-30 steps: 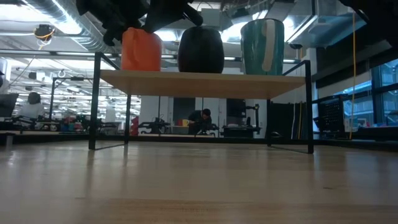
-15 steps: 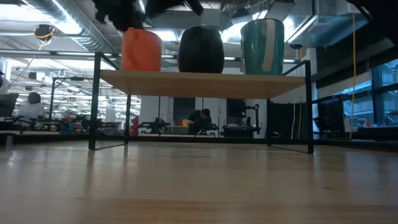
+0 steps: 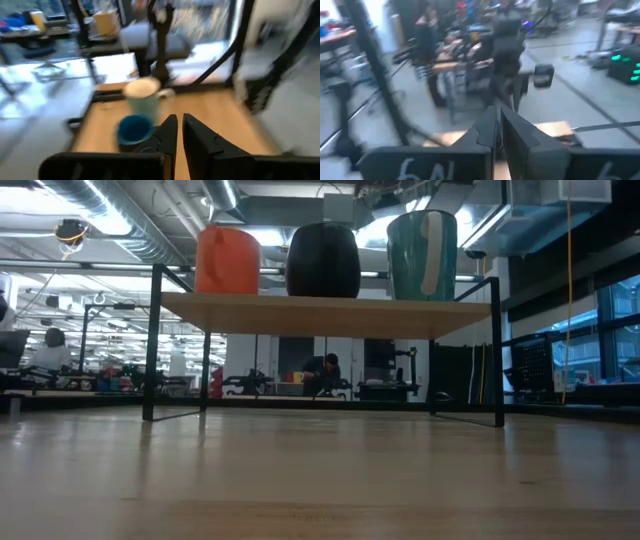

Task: Stack small to large cups/mugs on shelf
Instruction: Return to Home Position

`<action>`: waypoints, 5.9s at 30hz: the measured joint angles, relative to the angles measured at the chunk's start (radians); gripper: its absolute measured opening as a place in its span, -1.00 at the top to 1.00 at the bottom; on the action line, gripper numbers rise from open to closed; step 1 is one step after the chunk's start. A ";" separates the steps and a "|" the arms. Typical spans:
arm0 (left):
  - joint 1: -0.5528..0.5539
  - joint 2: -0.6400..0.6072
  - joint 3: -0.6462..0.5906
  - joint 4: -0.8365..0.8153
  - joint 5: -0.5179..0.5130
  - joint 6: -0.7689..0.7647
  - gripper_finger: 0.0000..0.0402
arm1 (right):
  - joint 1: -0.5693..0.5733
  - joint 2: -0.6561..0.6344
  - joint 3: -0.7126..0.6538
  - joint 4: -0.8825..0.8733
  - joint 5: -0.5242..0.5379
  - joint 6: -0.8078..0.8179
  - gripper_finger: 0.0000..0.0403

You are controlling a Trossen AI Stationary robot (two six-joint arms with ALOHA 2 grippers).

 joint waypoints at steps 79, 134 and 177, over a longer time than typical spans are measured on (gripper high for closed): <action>-0.375 -0.529 -1.239 1.058 -0.294 -0.423 0.82 | 0.304 -1.312 -1.963 1.051 -0.127 -0.062 0.85; 0.132 -0.562 -1.342 0.989 -0.051 -0.426 0.81 | -0.446 -1.463 -2.351 1.209 -0.564 0.162 0.85; 0.133 -0.559 -1.342 0.958 -0.055 -0.349 0.84 | -0.446 -1.462 -2.351 0.726 -0.015 0.204 0.85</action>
